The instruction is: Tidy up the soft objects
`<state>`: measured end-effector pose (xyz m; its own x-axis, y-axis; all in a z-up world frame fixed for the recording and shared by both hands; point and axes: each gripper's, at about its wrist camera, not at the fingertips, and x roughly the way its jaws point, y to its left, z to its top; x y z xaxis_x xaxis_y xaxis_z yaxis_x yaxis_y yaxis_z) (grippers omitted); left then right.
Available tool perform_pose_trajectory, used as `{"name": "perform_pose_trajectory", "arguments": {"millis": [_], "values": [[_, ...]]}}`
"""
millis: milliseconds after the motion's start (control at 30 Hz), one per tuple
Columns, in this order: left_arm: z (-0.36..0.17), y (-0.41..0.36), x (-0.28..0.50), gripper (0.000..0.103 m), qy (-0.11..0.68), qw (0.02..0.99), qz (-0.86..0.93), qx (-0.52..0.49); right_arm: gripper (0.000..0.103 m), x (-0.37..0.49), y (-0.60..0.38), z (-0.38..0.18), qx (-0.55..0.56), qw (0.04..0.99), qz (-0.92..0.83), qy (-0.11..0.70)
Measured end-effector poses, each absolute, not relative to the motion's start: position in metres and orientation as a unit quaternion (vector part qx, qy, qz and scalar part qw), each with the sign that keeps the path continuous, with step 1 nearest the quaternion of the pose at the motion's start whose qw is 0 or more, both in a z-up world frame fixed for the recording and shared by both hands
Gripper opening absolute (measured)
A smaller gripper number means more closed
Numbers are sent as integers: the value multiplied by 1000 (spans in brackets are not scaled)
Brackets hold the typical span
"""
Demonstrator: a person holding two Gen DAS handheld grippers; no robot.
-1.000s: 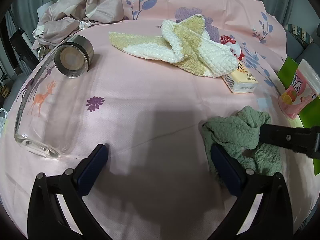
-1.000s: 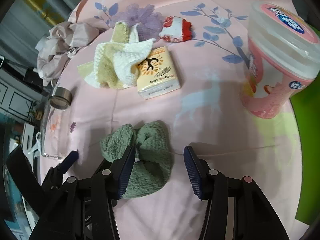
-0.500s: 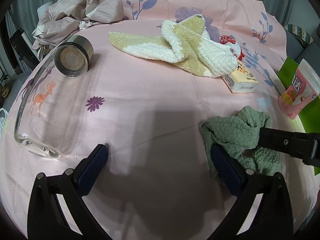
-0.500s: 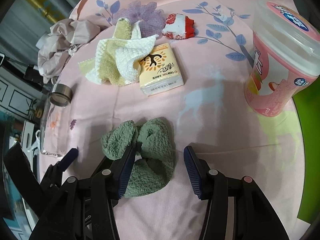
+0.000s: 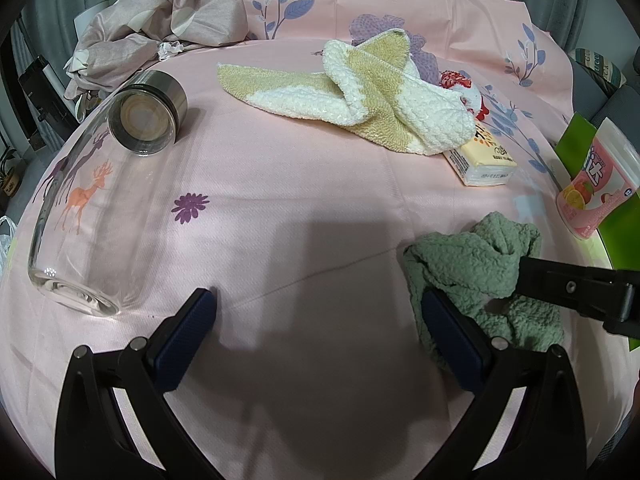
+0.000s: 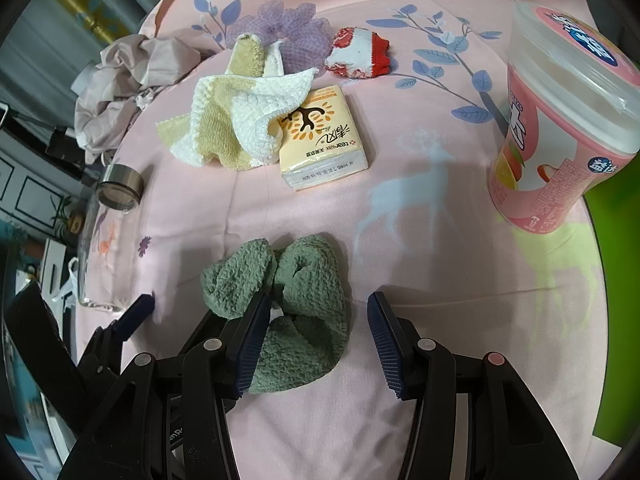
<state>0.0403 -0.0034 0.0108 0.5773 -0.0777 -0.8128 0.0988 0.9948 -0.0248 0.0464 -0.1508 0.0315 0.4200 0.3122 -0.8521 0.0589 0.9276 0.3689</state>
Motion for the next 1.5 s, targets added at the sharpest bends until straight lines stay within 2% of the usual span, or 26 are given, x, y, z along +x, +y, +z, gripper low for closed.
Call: {"name": "perform_pose_trajectory", "arguments": {"millis": [1133, 1200, 1233, 1267, 1300, 1333, 1433, 1467, 1500], "values": [[12, -5, 43, 102, 463, 885, -44, 14, 54, 50, -145, 29, 154, 827, 79, 534], [15, -1, 41, 99, 462, 885, -50, -3, 54, 50, -145, 29, 153, 828, 81, 534], [18, 0, 39, 90, 457, 888, -56, -8, 54, 50, -144, 29, 155, 827, 85, 533], [20, 0, 37, 76, 454, 889, -62, -8, 54, 50, -144, 29, 159, 826, 91, 533], [21, -3, 36, 68, 456, 887, -69, -7, 54, 50, -143, 29, 161, 825, 96, 533], [24, -6, 34, 54, 459, 884, -85, -6, 53, 50, -142, 29, 159, 826, 96, 532], [28, -15, 30, 21, 469, 873, -134, -17, 36, 50, -139, 28, 166, 821, 113, 535], [28, -17, 30, 11, 473, 868, -147, -26, 35, 51, -137, 27, 172, 818, 122, 536], [27, -19, 30, 6, 479, 860, -169, -44, 33, 51, -136, 26, 172, 818, 123, 535]]}}
